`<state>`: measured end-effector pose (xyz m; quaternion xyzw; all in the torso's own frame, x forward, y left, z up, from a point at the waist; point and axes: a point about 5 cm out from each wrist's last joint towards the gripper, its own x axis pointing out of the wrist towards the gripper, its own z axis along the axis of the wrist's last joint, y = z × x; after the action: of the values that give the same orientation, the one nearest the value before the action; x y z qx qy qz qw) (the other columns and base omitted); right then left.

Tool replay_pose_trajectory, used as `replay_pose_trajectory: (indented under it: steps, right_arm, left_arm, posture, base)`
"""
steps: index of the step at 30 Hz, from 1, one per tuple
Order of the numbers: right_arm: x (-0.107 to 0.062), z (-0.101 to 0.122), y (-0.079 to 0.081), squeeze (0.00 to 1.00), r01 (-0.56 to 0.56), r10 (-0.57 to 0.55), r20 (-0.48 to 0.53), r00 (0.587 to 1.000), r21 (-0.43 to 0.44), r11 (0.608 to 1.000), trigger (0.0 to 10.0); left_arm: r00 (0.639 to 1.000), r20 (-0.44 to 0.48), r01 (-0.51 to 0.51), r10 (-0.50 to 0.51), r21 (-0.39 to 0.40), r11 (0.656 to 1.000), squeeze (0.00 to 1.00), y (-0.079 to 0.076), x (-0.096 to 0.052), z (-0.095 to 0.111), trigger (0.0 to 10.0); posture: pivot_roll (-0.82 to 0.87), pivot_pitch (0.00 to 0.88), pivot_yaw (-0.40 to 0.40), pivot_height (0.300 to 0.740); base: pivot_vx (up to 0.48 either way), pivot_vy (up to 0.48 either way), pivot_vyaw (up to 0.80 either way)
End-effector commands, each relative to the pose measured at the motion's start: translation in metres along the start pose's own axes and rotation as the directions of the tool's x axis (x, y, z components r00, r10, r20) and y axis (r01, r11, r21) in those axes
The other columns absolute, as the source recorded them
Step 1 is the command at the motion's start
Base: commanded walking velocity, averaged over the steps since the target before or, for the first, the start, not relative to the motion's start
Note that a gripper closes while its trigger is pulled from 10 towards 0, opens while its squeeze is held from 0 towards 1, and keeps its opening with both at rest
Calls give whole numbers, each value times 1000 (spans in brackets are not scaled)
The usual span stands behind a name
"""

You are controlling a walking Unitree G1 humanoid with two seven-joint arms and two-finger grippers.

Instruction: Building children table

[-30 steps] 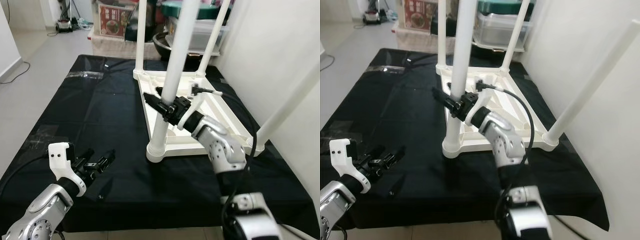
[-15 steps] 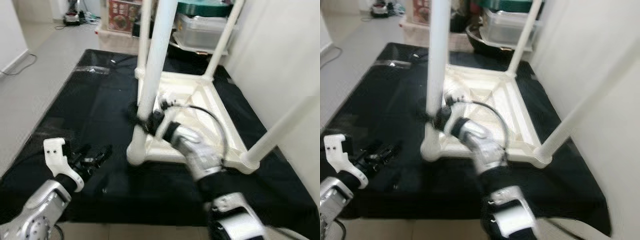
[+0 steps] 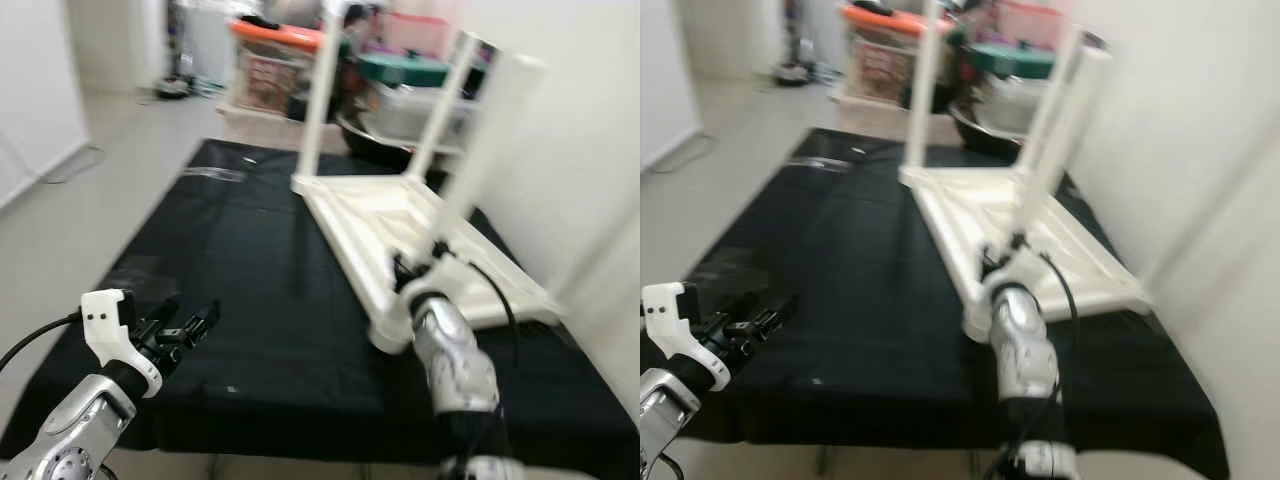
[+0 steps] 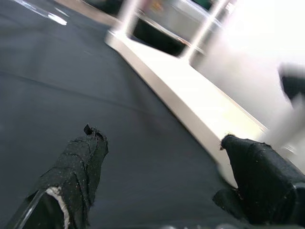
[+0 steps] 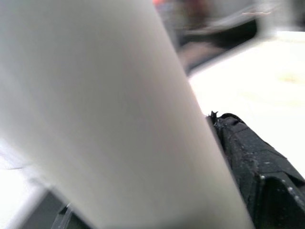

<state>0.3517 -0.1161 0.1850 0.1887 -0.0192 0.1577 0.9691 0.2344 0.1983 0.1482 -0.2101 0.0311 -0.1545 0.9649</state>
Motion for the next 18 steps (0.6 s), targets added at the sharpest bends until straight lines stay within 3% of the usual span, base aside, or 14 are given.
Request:
replay_pose_trajectory:
  steps: [1, 2, 6, 7, 9, 10, 11, 12, 13, 14, 15, 16, 17, 18]
  right_arm:
    - [8, 19, 22, 0, -308, 312, 37, 949, -85, 948, 10000]
    - [10, 28, 22, 0, -412, 420, 21, 907, -153, 898, 10000]
    - [14, 34, 15, 0, -492, 493, -46, 869, -193, 849, 10000]
    - [20, 26, 8, 0, -563, 543, -148, 826, -193, 804, 10000]
    - [15, 10, 12, 0, -686, 644, -248, 724, -162, 709, 10000]
    - [15, 10, 12, 0, -686, 644, -248, 724, -162, 709, 10000]
    - [11, 4, 15, 0, -726, 678, -275, 681, -141, 673, 10000]
    - [4, -6, 20, 0, -781, 723, -316, 614, -115, 613, 3255]
    - [0, -13, 24, 0, -813, 749, -340, 569, -95, 575, 3255]
    - [0, -13, 24, 0, -813, 749, -340, 569, -95, 575, 3255]
    - [-3, -19, 28, 0, -818, 758, -330, 563, -90, 569, 0]
    - [-5, -22, 31, 0, -821, 765, -319, 560, -86, 565, 0]
    - [12, -26, 23, 0, -615, 560, -273, 782, -192, 765, 0]
    - [22, -28, 16, 0, -440, 390, -224, 893, -255, 861, 0]
  left_arm:
    - [1000, 0, 7, -7, -12, 1000, 0, -1, 0, -2, 10000]
    - [1000, 1, 7, -7, -13, 1000, 0, -1, 0, -2, 10000]
    - [1000, 1, 7, -7, -13, 1000, 0, -1, 1, -2, 10000]
    - [1000, 2, 10, -10, -12, 1000, 0, -1, 2, -2, 10000]
    - [1000, 3, 10, -10, -12, 1000, 0, -1, 2, -1, 10000]
    - [1000, 3, 10, -10, -12, 1000, 0, -1, 2, -1, 10000]
    - [1000, 4, 10, -10, -12, 1000, 0, -1, 2, -1, 10000]
    - [1000, 5, 8, -8, -12, 1000, 0, -1, 2, -1, 10000]
    - [1000, 6, 7, -7, -11, 1000, 0, -1, 1, -1, 10000]
    - [1000, 6, 7, -7, -11, 1000, 0, -1, 1, -1, 10000]
    - [1000, 7, 6, -6, -11, 1000, 0, -2, 0, -1, 10000]
    - [1000, 9, 5, -5, -11, 1000, 0, -2, 0, -1, 10000]
    - [1000, 9, 4, -4, -12, 1000, 0, -2, -1, -1, 10000]
    - [1000, 9, 4, -3, -12, 1000, 0, -2, -2, -1, 10000]
  posture:
    - [130, 0, -127, 740]
    - [136, 0, -130, 740]
    - [152, 0, -139, 740]
    - [159, 0, -146, 740]
    - [159, 0, -146, 740]
    - [159, 0, -146, 740]
    - [159, 0, -146, 740]
    - [171, 0, -156, 740]
    - [171, 0, -156, 740]
    - [171, 0, -156, 740]
    - [177, 0, -158, 740]
    - [177, 0, -156, 740]
    - [166, 0, -148, 740]
    - [166, 0, -148, 740]
  base:
    - [0, 0, 0]
    - [0, 0, 0]
    - [0, 0, 0]
    - [0, 0, 0]
    - [0, 0, 0]
    - [0, 0, 0]
    - [0, 0, 0]
    - [0, 0, 0]
    - [0, 0, 0]
    - [0, 0, 0]
    - [0, 0, 0]
    - [0, 0, 0]
    - [0, 0, 0]
    - [0, 0, 0]
